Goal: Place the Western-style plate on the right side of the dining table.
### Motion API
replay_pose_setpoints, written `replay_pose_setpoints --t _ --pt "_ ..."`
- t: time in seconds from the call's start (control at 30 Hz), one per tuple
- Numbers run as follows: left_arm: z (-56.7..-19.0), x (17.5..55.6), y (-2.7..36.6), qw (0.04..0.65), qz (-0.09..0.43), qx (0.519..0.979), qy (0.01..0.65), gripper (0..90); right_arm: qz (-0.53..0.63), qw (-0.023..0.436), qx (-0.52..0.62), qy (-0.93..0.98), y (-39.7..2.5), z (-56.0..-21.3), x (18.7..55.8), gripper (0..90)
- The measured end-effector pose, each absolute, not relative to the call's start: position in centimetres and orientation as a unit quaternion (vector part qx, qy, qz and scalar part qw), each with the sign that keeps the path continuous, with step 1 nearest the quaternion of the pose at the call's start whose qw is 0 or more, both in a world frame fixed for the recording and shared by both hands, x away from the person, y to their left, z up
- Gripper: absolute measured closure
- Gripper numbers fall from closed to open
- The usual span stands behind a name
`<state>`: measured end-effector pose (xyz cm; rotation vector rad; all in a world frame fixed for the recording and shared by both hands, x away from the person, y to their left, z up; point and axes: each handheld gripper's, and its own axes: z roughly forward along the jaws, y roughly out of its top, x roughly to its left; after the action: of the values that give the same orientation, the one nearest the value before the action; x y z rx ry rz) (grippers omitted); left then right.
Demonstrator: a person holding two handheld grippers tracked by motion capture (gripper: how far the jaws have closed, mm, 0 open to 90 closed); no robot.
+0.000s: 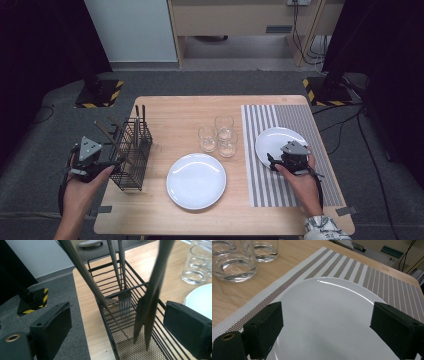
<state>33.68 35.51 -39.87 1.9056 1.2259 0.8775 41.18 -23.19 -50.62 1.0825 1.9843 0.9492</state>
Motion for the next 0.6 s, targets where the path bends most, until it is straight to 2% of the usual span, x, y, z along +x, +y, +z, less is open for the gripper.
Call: replay_pose_setpoints --t 0.33,0.53,0.57,0.6 --pt "-40.1 35.8 36.4 0.345 0.332 0.729 0.49 15.8 0.358 0.353 0.41 0.761 -23.1 -50.6 41.0 18.0" --pt "-40.4 36.6 36.8 0.358 0.31 0.722 0.505 29.3 0.357 0.35 0.408 0.764 -22.9 -50.8 41.0 20.1" --pt "-40.4 36.7 36.8 0.36 0.308 0.721 0.506 29.3 0.357 0.35 0.408 0.764 -22.9 -50.8 41.0 20.1" --pt "-40.4 36.8 36.8 0.36 0.306 0.721 0.507 34.0 0.357 0.349 0.408 0.764 -22.9 -50.8 41.0 20.4"
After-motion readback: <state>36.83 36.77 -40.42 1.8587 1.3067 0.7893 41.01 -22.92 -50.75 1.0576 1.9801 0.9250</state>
